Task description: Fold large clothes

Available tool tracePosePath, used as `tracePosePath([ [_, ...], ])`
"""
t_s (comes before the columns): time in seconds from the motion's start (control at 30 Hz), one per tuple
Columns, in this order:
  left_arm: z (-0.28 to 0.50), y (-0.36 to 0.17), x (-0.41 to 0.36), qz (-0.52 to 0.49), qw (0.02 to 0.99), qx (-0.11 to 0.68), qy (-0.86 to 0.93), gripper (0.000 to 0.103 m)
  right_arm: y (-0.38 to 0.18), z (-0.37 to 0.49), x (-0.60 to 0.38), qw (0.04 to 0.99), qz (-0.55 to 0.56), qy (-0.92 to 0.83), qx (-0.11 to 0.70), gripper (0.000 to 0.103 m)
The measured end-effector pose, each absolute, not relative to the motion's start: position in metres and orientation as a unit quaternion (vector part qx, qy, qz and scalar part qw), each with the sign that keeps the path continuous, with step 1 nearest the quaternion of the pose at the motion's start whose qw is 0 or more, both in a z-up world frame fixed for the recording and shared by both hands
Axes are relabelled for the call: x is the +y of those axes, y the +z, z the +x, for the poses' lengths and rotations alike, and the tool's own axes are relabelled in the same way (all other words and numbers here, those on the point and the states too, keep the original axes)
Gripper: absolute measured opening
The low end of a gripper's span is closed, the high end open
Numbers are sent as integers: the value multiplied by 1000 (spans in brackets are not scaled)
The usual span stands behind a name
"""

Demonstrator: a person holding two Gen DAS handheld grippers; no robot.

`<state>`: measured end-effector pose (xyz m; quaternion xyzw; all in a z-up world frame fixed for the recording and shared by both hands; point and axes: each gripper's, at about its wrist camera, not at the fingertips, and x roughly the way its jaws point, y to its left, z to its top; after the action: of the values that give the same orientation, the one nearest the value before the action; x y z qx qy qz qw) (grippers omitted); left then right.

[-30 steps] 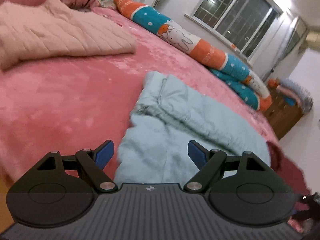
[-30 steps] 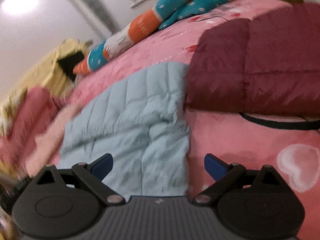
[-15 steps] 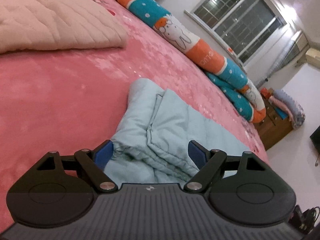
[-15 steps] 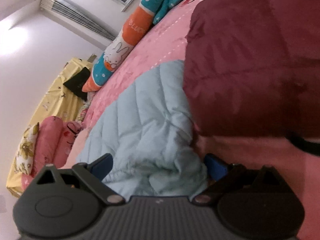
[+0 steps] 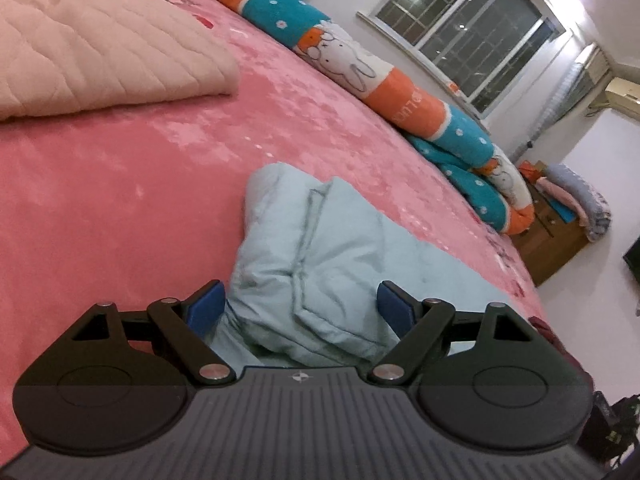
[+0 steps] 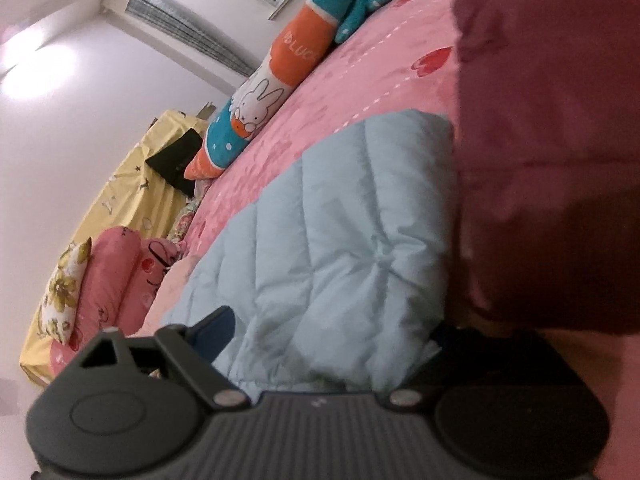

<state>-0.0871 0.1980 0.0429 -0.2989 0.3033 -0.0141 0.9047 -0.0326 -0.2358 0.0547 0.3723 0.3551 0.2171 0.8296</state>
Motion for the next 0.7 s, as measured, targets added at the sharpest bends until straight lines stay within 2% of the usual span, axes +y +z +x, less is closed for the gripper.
tracePosePath([
  [0.03,-85,42,197,-300,904,304,-16,101,55,-31,-234,832,368,214,355,88],
  [0.07,-83,42,196,-301,904,305,-19,101,56,-31,-232,836,363,209,355,81],
  [0.1,-82,42,195,-298,904,305,-20,101,56,-30,-231,840,358,199,356,69],
  [0.17,-78,42,192,-293,906,303,-25,100,55,-28,-230,838,362,190,361,55],
  [0.27,-72,43,189,-293,906,304,-31,83,59,-29,-225,846,349,183,360,42],
  [0.3,-71,43,187,-290,907,305,-34,72,63,-30,-221,851,337,180,360,37],
  [0.37,-72,44,187,-281,909,305,-35,63,69,-30,-214,863,312,172,358,30],
  [0.43,-71,45,183,-271,914,302,-36,47,76,-29,-204,877,282,164,354,26],
  [0.53,-70,49,180,-256,921,292,-35,36,87,-27,-187,901,219,151,343,20],
  [0.7,-69,56,184,-261,926,270,-25,27,105,-23,-160,933,130,139,304,14],
])
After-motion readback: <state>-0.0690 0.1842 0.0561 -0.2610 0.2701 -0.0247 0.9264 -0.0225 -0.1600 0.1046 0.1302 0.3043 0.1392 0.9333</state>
